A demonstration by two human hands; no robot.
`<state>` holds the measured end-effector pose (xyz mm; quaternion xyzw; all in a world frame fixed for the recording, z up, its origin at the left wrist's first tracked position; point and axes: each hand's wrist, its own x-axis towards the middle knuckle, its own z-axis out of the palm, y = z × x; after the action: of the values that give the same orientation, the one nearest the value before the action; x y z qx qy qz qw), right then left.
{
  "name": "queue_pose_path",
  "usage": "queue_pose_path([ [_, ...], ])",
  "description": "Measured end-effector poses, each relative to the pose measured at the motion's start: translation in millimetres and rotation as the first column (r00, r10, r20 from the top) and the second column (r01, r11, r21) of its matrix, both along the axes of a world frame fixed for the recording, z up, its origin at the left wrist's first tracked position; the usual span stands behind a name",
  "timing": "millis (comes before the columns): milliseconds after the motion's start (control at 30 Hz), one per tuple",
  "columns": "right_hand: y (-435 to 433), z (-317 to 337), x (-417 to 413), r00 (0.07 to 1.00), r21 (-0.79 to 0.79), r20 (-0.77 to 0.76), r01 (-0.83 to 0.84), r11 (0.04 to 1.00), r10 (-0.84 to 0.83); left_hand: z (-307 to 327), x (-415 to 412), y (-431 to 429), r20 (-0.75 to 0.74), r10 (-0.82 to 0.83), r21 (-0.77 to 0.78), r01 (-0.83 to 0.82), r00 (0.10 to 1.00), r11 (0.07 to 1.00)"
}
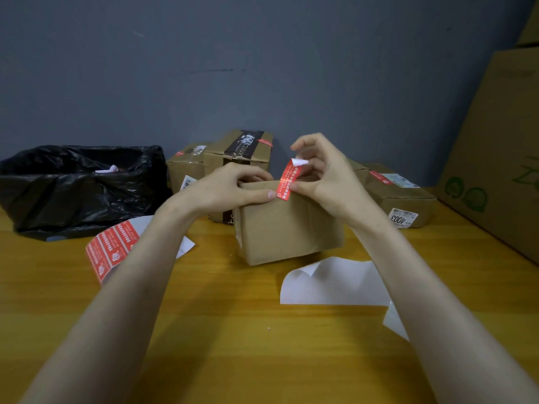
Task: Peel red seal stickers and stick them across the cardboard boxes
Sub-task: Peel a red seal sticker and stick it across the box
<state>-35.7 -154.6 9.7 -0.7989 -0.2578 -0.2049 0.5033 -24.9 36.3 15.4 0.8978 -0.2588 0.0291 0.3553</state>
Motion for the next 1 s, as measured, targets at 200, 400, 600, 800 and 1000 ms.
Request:
queue_pose_path([
  [200,-1.7,2.3,5.1,0.994,0.003,-0.019,0.112,0.994,-0.112,-0.3,0.9,2.2,-0.009,-0.006,-0.021,0.006,1.000,1.000],
  [400,3.6,-2.1,4.9,0.981,-0.009,0.070,0.181,0.983,-0.180,-1.2,-1.2,1.3,-0.025,-0.002,-0.067,0.000,1.000,0.998],
  [600,2.5,-3.8,6.1,0.980,-0.022,0.105,0.170,0.985,-0.167,-2.8,0.3,2.2,-0.035,-0.004,-0.060,0.002,0.999,0.998],
  [800,6.8,-9.4,1.2,0.982,-0.020,0.050,0.181,0.983,-0.180,-4.2,1.0,2.3,-0.042,0.001,-0.079,-0.004,0.999,0.997],
  [1000,6.5,-8.9,-1.1,0.980,0.007,0.064,0.188,0.982,-0.188,-5.2,1.9,2.4,-0.045,0.002,-0.095,-0.006,0.999,0.995],
])
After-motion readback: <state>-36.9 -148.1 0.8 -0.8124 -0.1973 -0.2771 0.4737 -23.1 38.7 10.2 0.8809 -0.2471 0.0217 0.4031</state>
